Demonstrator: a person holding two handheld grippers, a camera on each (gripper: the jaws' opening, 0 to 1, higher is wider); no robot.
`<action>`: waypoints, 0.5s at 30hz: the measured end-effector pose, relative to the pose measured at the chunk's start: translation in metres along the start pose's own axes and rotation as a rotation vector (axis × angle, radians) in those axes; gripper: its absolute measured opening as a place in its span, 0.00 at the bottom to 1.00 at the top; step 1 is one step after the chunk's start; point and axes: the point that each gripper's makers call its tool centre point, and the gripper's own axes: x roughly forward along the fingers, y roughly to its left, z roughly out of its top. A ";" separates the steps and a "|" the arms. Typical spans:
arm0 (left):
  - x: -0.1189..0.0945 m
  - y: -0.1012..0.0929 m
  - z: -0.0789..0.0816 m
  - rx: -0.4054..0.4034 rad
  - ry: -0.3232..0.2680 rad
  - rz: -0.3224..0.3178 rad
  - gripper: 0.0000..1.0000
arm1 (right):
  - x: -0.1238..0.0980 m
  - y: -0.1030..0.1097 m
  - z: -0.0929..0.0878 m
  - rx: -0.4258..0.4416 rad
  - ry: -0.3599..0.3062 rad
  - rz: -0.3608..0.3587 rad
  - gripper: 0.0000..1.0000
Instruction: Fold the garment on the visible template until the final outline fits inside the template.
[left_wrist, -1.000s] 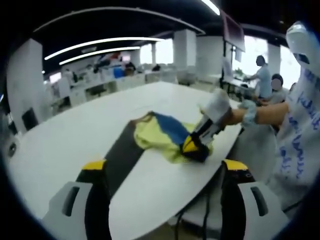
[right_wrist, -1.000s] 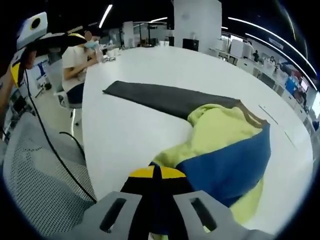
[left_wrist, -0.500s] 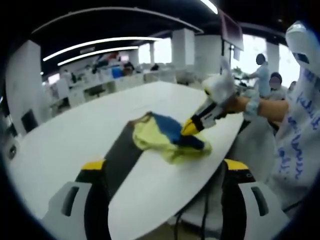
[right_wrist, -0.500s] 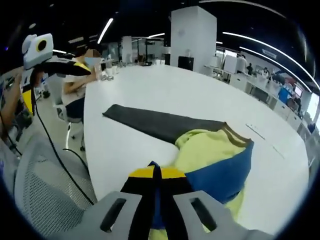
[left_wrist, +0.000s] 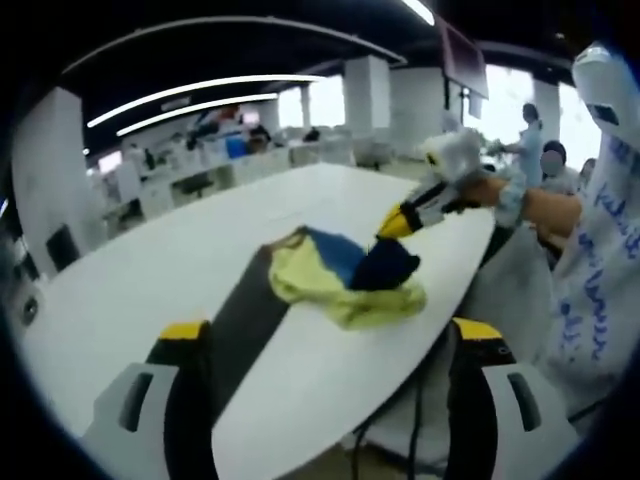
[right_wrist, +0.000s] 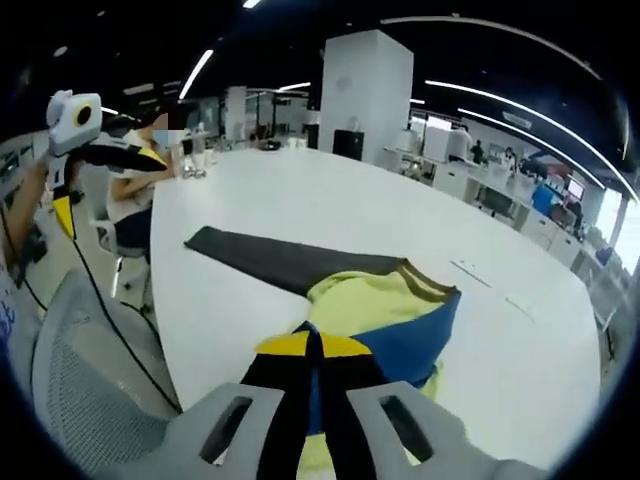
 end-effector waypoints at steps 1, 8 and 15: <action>0.000 -0.001 0.000 0.002 0.003 -0.002 0.94 | -0.003 -0.002 0.000 -0.001 -0.002 -0.006 0.02; 0.001 -0.005 0.002 0.005 0.012 -0.003 0.95 | -0.023 -0.022 0.002 -0.005 -0.024 -0.054 0.02; 0.001 -0.009 0.002 0.004 0.023 0.002 0.96 | -0.037 -0.043 0.000 -0.007 -0.032 -0.093 0.02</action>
